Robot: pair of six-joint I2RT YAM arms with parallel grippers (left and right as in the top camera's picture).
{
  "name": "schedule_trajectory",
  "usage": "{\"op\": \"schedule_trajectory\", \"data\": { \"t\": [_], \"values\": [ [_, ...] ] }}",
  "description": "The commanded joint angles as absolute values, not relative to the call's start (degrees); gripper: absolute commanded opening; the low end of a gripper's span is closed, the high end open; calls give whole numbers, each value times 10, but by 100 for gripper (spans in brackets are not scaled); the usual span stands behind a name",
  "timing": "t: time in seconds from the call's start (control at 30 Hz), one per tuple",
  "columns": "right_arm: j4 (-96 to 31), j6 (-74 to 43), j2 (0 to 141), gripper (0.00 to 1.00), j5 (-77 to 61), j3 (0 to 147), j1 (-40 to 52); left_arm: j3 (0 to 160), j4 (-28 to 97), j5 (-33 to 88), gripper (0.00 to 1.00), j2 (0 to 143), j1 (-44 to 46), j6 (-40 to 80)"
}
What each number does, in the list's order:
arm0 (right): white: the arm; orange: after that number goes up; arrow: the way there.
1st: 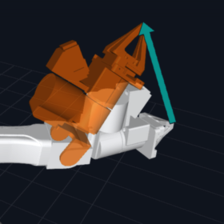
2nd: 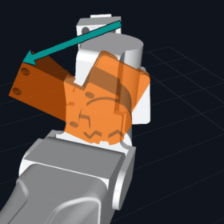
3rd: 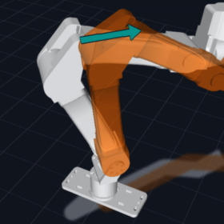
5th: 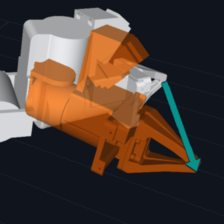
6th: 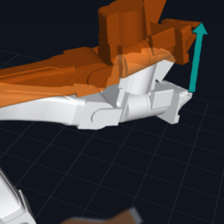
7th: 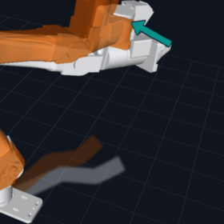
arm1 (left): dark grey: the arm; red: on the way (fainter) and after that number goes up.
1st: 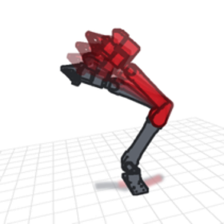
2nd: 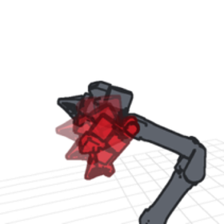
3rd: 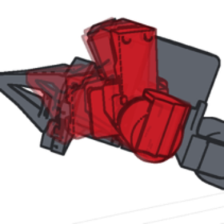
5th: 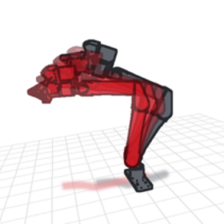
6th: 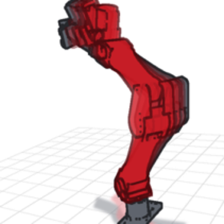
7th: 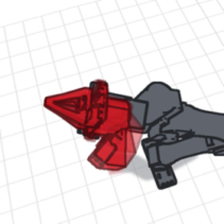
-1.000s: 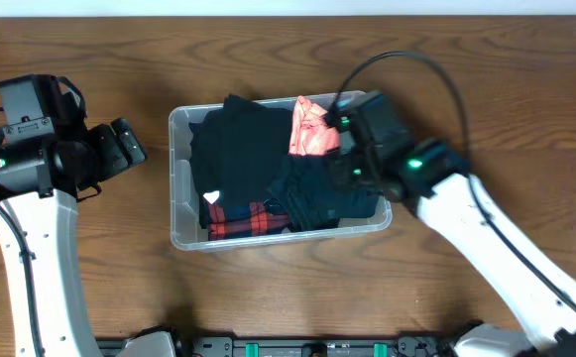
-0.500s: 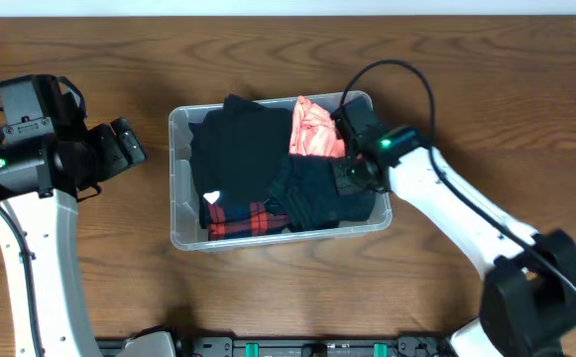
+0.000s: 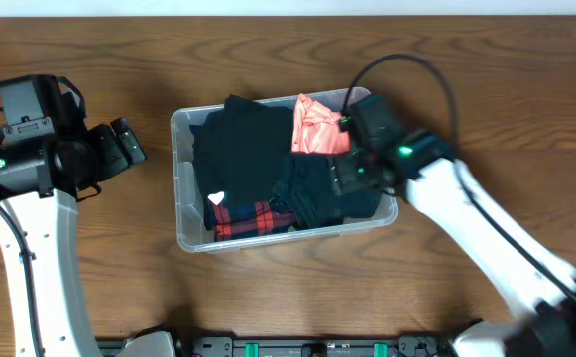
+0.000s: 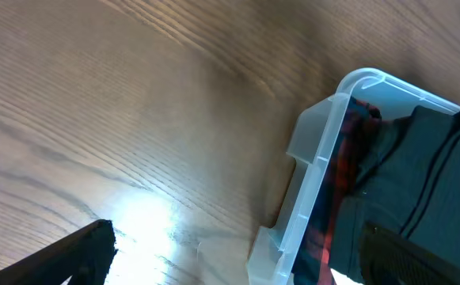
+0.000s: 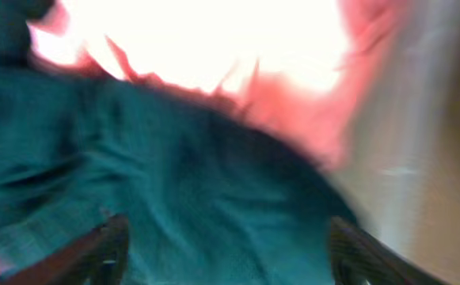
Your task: Pack container
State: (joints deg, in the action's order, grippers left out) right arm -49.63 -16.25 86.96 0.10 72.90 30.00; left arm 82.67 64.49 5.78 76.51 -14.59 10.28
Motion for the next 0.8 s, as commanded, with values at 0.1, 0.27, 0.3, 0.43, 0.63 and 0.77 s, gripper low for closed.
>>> {"op": "schedule_trajectory", "data": {
  "t": [0.1,0.27,0.3,0.43,0.63,0.77],
  "values": [
    [-474,-27,715,99,22,757,284,835,647,55,98,768,-149,95],
    [-480,-12,603,99,21,757,284,835,647,55,98,768,-149,95],
    [-486,-12,582,99,21,757,284,835,647,55,98,768,-149,95],
    [-528,-12,519,99,21,757,285,835,647,55,98,768,-149,95],
    [-625,-12,454,99,57,757,284,835,647,55,98,768,-149,95],
    [-644,-12,430,99,125,757,284,835,647,55,98,768,-149,95]
  ]
}}
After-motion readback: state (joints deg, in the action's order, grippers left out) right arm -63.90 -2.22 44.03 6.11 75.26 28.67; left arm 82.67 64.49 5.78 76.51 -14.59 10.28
